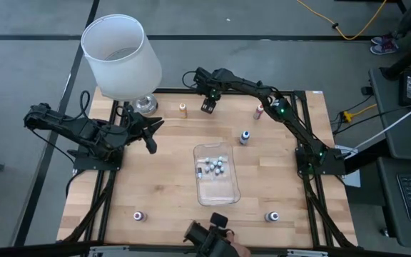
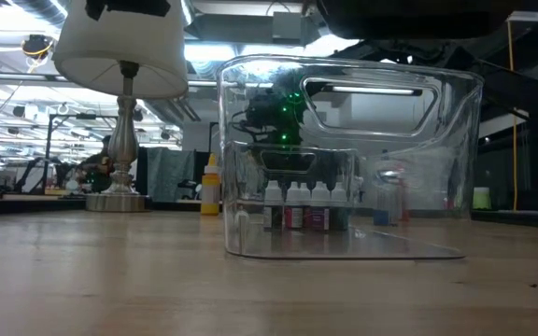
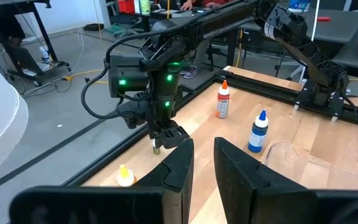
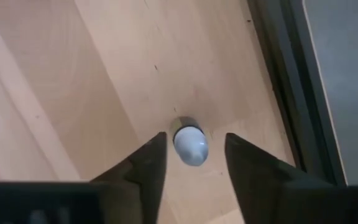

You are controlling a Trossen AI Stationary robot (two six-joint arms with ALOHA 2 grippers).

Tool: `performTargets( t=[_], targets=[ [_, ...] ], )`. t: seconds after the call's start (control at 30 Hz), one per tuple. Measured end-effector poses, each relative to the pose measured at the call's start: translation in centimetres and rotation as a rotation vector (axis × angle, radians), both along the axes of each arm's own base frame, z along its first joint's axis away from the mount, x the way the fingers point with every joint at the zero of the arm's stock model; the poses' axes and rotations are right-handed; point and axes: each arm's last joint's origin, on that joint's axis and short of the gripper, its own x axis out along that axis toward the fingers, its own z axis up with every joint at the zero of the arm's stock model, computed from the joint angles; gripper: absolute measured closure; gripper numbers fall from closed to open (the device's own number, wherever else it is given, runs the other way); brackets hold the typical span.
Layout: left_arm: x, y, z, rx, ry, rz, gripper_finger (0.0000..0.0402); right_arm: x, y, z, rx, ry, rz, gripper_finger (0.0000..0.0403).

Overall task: Pick & Place food coloring
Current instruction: Put the small green food coloring bottle into the transparent container

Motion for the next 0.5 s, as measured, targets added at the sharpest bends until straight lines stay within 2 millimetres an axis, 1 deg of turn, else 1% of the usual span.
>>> performTargets(
  t=[0.23, 0.33, 0.43, 0.5],
  targets=[
    [0.0, 0.0, 0.0, 0.0, 0.0, 0.0, 0.0343, 0.07, -0.04, 0.02, -0.005, -0.007, 0.004, 0.0322],
    [0.0, 0.0, 0.0, 0.0, 0.0, 0.0, 0.0343, 0.08, -0.03, 0.06, -0.006, -0.008, 0.005, 0.0345],
    [0.0, 0.0, 0.0, 0.0, 0.0, 0.0, 0.0343, 0.07, -0.04, 0.08, -0.005, -0.008, 0.009, 0.035],
    [0.0, 0.0, 0.0, 0.0, 0.0, 0.0, 0.0343, 0.07, -0.03, 0.08, -0.005, -0.007, 0.019, 0.0342]
  ],
)
